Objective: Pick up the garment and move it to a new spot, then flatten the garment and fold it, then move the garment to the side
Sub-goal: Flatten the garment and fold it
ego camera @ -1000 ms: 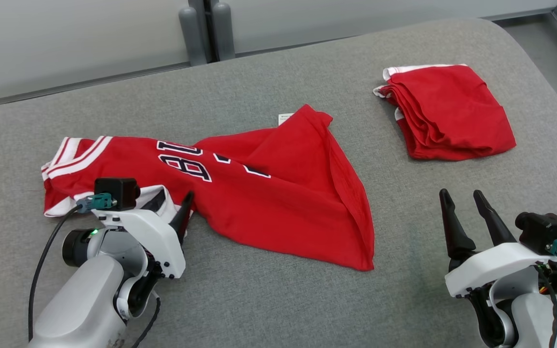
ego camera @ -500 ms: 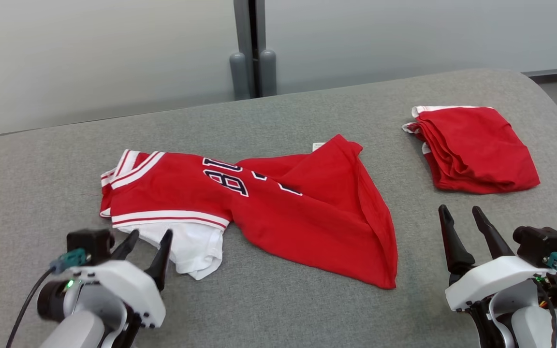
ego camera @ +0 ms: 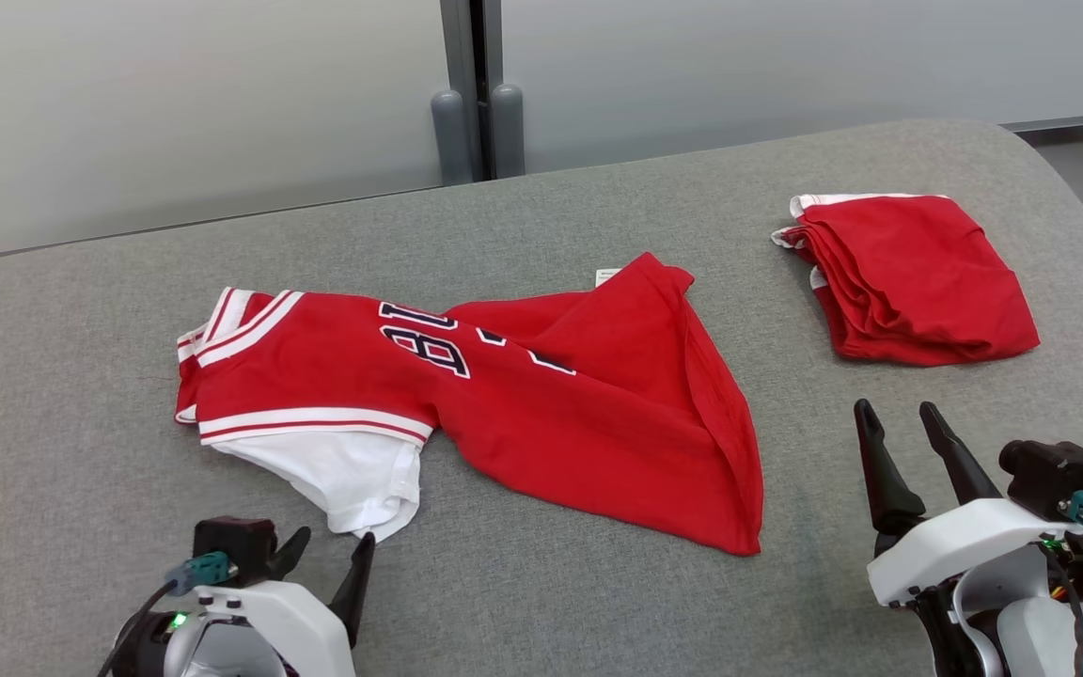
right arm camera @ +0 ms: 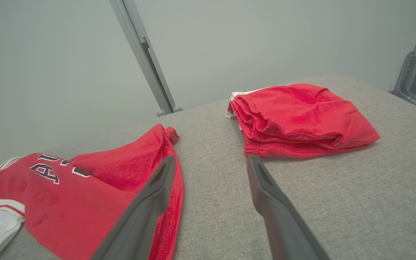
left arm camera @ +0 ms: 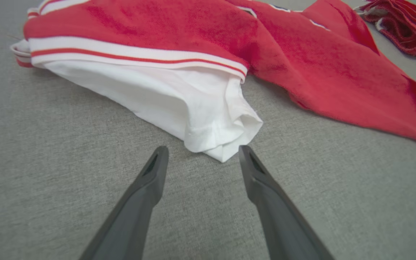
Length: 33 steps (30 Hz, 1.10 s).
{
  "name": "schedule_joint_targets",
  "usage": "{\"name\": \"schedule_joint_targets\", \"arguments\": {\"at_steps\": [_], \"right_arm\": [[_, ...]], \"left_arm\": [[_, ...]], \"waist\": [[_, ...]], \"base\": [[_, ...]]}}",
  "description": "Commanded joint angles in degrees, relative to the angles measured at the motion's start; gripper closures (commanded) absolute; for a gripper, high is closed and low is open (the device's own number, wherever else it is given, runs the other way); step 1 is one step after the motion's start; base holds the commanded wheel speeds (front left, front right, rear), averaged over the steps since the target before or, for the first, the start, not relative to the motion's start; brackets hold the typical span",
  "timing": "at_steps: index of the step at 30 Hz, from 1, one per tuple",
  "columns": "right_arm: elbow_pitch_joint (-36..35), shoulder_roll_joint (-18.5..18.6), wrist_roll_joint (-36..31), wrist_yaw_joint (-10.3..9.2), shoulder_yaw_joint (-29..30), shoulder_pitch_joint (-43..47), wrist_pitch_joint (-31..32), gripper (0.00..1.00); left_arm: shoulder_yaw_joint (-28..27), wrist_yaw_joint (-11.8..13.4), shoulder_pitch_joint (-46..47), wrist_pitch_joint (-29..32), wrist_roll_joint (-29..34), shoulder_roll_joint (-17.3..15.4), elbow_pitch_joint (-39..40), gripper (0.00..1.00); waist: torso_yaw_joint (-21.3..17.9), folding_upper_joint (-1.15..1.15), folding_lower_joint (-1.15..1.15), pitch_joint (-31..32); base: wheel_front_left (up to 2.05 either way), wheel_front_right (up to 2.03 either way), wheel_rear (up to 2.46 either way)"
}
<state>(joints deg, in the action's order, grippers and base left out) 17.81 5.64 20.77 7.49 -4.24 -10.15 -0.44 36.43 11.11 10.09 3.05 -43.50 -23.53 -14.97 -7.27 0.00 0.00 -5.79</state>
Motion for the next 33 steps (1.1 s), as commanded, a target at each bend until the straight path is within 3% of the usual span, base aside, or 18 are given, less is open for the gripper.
{"name": "schedule_joint_targets", "arguments": {"at_steps": [1, 6, 11, 12, 13, 15, 16, 24, 33], "right_arm": [[-0.1, 0.4, 0.3, 0.00, 0.1, -0.3, 0.2, 0.00], [0.0, 0.3, 0.2, 0.00, -0.1, -0.5, 0.3, 0.00], [0.0, 0.3, 0.2, 0.00, 0.1, -0.4, 0.2, 0.00], [0.0, 0.3, 0.2, 0.00, 0.1, -0.3, 0.2, 0.00], [0.1, 0.3, 0.1, 0.00, 0.2, -0.3, 0.2, 0.00], [0.1, 0.2, 0.1, 0.00, 0.2, -0.4, 0.3, 0.00], [0.1, 0.1, 0.1, 0.00, 0.2, -0.4, 0.3, 0.00], [0.1, 0.0, 0.3, 0.00, 0.1, -0.8, 0.1, 0.00], [0.1, -0.2, 0.7, 0.00, -0.7, -2.2, -0.4, 0.00]], "left_arm": [[0.1, 0.1, 1.2, 0.2, 0.6, 0.0, -0.4, 0.00], [1.2, 0.9, 2.8, -0.1, 2.2, 0.7, -3.5, 0.00], [1.2, 0.2, 4.0, -0.4, 2.0, 1.2, -5.0, 0.00], [1.2, 0.0, 4.2, -0.4, 1.8, 1.3, -5.1, 0.07], [1.2, -0.1, 4.4, -0.4, 1.8, 1.4, -5.1, 0.23], [1.1, -0.4, 4.7, -0.6, 1.4, 1.5, -4.7, 0.69], [1.0, -0.5, 4.8, -0.6, 1.3, 1.5, -4.5, 0.98], [-0.4, -0.9, 6.8, -1.3, 0.7, 0.7, -2.5, 1.00], [0.2, -1.9, 16.5, 4.1, 1.0, 2.0, -5.4, 1.00]], "waist": [[-0.2, 0.00, 0.00, 0.0], [-0.8, 0.00, 0.00, -0.2], [-1.2, 0.00, 0.00, -0.4], [-1.3, 0.00, 0.00, -0.4], [-1.3, 0.00, 0.00, -0.4], [-1.3, 0.00, 0.00, -0.5], [-1.3, 0.00, 0.00, -0.5], [-1.9, 0.00, 0.00, -1.1], [-4.5, 0.00, 0.00, -4.8]], "base": [[0.00, 0.00, 0.00], [0.00, 0.00, 0.00], [0.00, 0.00, 0.00], [0.00, 0.00, 0.00], [0.00, 0.00, 0.00], [0.00, 0.00, 0.00], [0.00, 0.00, 0.00], [0.00, 0.00, 0.00], [0.00, 0.00, 0.00]]}}
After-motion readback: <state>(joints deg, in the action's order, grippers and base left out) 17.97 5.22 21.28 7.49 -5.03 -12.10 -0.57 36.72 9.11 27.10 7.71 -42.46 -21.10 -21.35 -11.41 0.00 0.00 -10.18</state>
